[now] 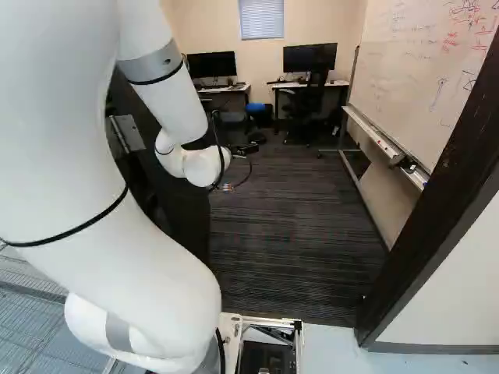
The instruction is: Open the door and move inside
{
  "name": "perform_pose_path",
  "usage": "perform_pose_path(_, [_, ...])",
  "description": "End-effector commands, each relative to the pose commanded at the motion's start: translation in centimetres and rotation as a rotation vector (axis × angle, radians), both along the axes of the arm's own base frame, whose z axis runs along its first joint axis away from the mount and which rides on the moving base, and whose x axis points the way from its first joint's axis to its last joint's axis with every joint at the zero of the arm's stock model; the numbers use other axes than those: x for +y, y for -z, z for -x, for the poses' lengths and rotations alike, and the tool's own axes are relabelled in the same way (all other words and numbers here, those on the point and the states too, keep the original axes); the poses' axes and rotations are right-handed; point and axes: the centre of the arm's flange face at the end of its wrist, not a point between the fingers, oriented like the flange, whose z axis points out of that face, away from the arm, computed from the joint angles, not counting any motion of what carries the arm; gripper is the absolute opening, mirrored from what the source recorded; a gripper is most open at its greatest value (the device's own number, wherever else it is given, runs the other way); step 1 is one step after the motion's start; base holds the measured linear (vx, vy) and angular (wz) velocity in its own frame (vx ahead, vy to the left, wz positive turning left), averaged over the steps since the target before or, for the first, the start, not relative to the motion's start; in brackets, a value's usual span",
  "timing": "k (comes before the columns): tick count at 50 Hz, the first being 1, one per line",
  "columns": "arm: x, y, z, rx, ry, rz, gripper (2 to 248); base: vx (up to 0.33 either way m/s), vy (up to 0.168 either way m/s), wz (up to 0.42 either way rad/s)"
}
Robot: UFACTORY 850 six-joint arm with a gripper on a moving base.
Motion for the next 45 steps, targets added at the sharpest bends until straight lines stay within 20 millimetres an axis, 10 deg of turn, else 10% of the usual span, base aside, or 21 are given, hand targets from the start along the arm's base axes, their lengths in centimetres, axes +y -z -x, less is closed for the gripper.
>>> perform_pose_path(45, [0.2,3.7,10.3,0.071,0.003,-0.005,247,0.0,0.0,0.0])
